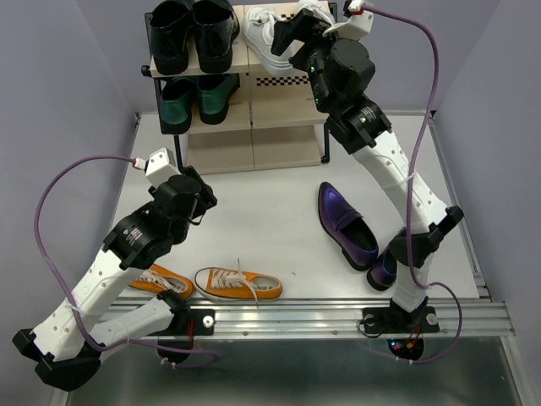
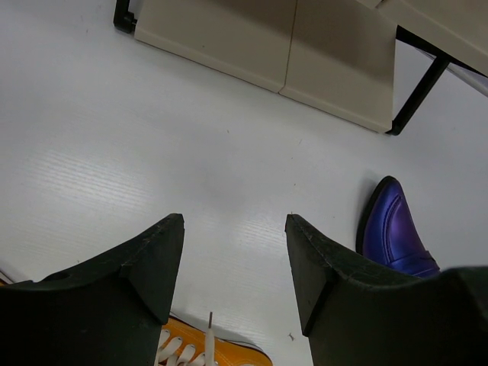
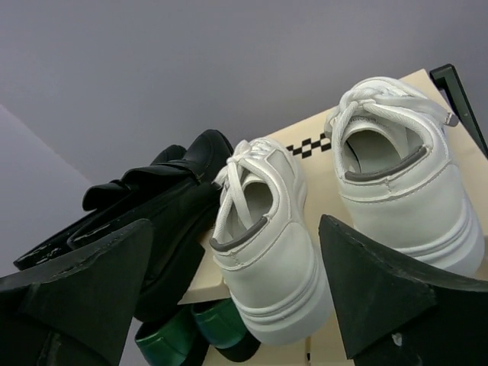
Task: Place and organize the shoes onto the shoe shelf
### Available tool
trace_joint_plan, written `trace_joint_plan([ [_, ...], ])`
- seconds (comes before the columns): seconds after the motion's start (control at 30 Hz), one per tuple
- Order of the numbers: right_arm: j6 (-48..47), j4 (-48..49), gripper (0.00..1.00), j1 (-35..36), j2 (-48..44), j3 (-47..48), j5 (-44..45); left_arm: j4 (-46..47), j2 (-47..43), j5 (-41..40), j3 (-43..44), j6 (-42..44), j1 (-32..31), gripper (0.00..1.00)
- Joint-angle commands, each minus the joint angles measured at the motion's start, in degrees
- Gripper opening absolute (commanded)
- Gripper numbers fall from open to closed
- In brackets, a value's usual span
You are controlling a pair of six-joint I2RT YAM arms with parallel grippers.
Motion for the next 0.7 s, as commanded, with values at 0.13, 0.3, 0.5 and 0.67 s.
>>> trace_joint_plan([
  [0.13, -7.86, -4.4, 1.0, 0.36, -6.81, -1.53, -7.38, 0.57, -0.37, -0.85, -0.71, -0.34, 0.17, 0.66],
  [0.3, -12.17, -7.74, 1.0, 0.36, -6.11, -1.79, -9.31, 1.27, 0.16, -0.32, -0.98, -0.25, 0.17, 0.66],
  [0.5, -14.02, -10.12, 1.0, 0.36, -3.13, -0.65, -9.84, 1.45, 0.25, -0.06, -1.16, -0.43, 0.17, 0.66],
  [0.67, -15.17, -10.73, 1.0, 0.36, -0.75, 0.58, -9.05, 1.27, 0.25, -0.24, -1.24, -0.52, 0.17, 0.66],
])
